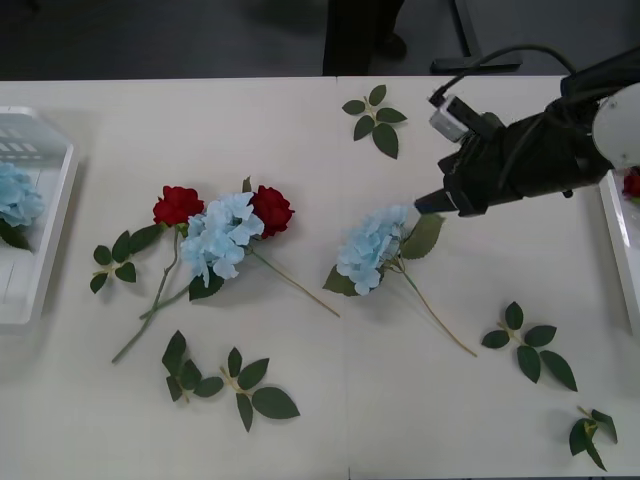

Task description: Place the red flowers into the right box and the blue flowers into the left box. If a person shows an open palm, hand one flower to the person first, then continue sorting.

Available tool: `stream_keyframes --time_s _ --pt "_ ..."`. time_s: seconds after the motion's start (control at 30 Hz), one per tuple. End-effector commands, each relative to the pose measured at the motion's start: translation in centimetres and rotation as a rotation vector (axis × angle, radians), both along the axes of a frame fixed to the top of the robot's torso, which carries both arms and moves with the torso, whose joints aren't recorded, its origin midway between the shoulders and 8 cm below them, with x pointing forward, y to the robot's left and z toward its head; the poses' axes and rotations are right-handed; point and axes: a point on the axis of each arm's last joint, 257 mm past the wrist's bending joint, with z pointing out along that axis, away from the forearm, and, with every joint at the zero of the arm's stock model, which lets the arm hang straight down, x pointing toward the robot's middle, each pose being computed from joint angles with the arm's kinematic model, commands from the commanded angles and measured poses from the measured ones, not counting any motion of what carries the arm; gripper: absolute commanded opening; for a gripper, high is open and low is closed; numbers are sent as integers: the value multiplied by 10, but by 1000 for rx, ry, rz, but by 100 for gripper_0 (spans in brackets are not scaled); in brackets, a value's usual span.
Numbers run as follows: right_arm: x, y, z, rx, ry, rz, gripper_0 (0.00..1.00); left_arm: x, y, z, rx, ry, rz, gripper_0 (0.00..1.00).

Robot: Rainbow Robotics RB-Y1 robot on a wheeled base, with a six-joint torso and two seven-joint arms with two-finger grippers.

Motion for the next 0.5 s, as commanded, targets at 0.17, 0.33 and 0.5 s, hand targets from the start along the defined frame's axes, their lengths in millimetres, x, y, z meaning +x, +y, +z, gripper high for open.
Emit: stream_keyframes --time_s 0.17,0.33,0.5 --pt "-47 -51 -58 -164 52 -107 86 -7 16 11 97 34 -42 100" --pt "-58 -58 -86 -212 54 -125 87 -23 8 -10 48 74 -43 100" --pt "-62 -47 -109 -202 81 -178 86 -20 -8 16 2 57 -94 100"
